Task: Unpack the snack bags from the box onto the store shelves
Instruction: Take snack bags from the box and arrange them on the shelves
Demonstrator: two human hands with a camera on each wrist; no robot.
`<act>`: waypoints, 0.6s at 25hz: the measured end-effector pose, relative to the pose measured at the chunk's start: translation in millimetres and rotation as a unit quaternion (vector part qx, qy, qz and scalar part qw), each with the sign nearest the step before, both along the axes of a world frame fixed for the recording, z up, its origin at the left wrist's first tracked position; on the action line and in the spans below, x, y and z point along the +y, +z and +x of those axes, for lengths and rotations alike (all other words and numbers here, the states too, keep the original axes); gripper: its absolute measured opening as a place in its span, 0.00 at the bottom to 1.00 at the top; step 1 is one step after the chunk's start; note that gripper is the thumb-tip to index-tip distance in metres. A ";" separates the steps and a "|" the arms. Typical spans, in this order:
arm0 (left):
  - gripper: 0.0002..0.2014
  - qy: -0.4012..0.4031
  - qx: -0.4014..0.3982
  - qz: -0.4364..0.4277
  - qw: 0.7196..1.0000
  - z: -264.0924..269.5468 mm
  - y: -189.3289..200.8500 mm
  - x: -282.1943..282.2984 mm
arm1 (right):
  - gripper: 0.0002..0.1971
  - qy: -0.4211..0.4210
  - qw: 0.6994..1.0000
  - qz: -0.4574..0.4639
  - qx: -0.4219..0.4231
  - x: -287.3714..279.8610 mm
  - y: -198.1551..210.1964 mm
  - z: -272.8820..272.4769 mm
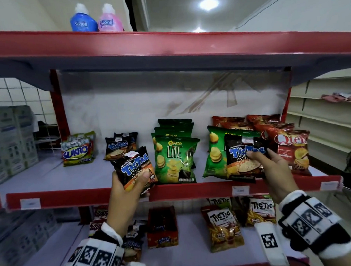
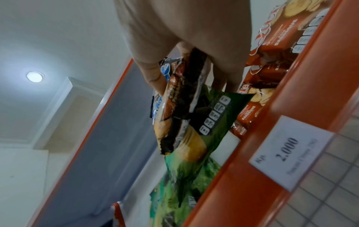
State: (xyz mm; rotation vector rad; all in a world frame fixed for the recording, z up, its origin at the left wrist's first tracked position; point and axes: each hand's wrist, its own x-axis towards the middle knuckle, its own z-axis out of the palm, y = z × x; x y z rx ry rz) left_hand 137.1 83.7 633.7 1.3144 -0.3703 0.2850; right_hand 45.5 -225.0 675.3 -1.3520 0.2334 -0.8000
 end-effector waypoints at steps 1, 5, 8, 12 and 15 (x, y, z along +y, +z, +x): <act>0.24 0.014 -0.006 0.006 1.000 5.9 1.5 -0.4 | 0.36 -0.009 1.000 -0.014 0.008 -2.6 -3.6 8.5; 0.31 0.050 -0.023 0.052 0.997 29.9 11.2 -9.4 | 0.38 -0.009 0.994 -0.080 0.074 -0.7 -8.2 44.7; 0.39 0.093 -0.024 0.114 0.989 48.4 15.6 -14.8 | 0.39 0.021 0.992 -0.085 0.093 7.3 -8.5 72.5; 0.41 0.097 0.005 0.149 0.984 61.6 12.1 -13.6 | 0.18 0.059 0.984 -0.083 0.146 12.5 -12.2 94.3; 0.36 0.079 0.003 0.101 0.992 58.4 7.0 -7.2 | 0.21 0.075 0.985 -0.063 0.142 11.9 -10.2 90.9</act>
